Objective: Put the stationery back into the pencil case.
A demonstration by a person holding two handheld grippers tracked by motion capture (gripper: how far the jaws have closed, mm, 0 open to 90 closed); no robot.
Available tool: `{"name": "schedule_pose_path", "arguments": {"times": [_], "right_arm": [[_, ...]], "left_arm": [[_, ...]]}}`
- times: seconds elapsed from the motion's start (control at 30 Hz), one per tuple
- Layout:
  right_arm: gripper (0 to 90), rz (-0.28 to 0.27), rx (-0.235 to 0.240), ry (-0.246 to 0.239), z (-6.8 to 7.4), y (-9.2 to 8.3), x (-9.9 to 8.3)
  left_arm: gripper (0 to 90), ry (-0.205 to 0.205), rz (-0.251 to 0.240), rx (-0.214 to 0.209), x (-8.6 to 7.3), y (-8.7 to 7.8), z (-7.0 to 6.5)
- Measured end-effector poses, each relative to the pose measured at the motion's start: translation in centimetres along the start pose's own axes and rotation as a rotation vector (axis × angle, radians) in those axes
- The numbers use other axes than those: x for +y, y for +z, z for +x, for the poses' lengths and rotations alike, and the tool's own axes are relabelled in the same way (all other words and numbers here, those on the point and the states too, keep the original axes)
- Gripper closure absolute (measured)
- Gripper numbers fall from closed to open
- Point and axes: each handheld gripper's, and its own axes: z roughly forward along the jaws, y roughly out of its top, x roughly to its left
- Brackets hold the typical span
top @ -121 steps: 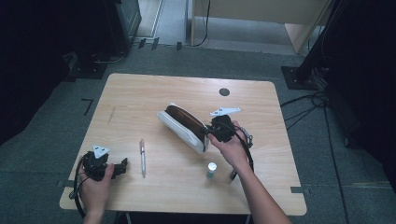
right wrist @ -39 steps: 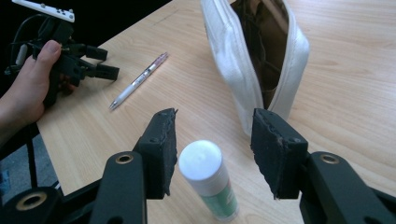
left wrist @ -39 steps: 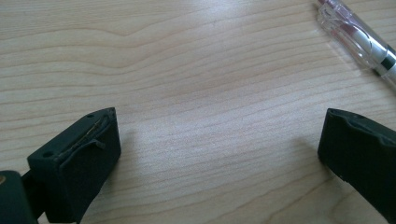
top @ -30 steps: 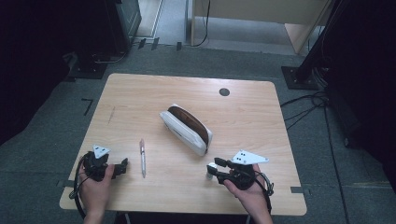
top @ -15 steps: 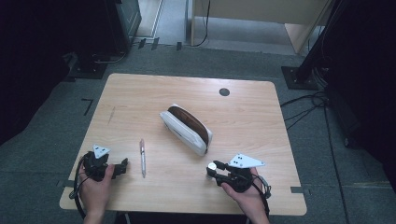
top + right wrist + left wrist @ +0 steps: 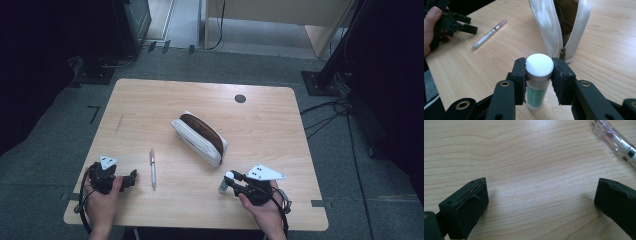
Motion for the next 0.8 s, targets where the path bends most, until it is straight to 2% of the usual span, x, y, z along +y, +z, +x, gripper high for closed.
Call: {"name": "schedule_pose_path", "arguments": {"times": [0.4, 0.8], "right_arm": [[65.6, -0.062, -0.027, -0.027, -0.2, -1.1, 3.7], [65.6, -0.106, -0.062, -0.019, -0.9, -1.6, 6.4]], "left_arm": [[0.0, -0.001, 0.000, 0.000, 0.0, 0.0, 0.0], [0.0, 0.000, -0.001, 0.000, 0.0, 0.0, 0.0]]}}
